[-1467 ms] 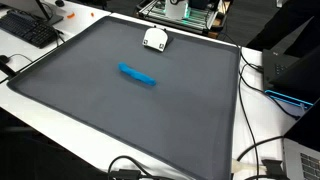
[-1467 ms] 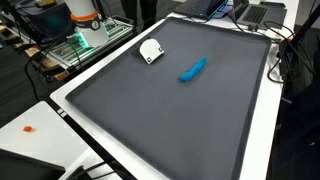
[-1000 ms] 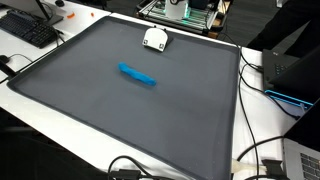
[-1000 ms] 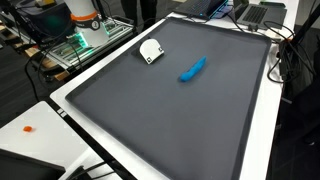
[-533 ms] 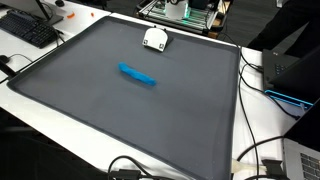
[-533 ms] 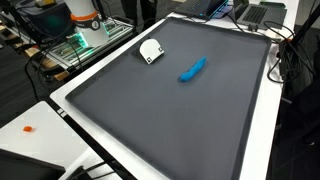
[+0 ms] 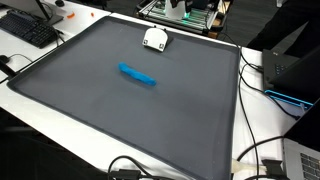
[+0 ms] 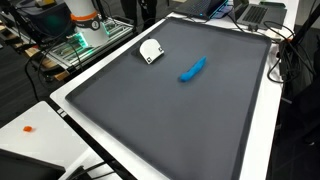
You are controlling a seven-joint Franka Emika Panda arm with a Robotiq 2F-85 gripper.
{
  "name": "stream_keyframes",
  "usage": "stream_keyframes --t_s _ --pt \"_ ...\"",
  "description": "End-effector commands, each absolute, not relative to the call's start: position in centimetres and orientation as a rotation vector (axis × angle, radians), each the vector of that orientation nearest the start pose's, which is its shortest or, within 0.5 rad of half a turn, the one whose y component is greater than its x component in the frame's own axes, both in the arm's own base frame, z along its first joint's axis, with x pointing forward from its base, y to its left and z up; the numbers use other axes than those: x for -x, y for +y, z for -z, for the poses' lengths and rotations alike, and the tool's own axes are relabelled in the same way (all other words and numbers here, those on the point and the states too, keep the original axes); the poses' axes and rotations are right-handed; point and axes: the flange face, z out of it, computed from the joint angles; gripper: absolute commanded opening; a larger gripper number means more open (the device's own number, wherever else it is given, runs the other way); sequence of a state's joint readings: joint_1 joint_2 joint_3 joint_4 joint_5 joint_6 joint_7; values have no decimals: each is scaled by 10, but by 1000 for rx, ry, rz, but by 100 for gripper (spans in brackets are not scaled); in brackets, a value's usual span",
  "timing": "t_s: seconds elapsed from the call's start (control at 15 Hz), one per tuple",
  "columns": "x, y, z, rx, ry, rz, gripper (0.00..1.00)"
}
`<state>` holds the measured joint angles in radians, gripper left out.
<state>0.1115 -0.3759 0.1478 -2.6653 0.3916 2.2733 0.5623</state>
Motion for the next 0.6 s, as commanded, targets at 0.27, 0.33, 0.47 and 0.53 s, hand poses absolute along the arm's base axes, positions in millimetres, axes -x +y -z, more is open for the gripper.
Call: stream_keyframes --t_s 0.27,0.33,0.47,0.53 --pt "-367 97 -333 2539 1356 -163 100" --pt "-369 94 -331 2503 1413 -163 100" --pt "-371 85 -322 2471 1515 -146 100" --pt "-372 80 -318 2452 1569 -140 100"
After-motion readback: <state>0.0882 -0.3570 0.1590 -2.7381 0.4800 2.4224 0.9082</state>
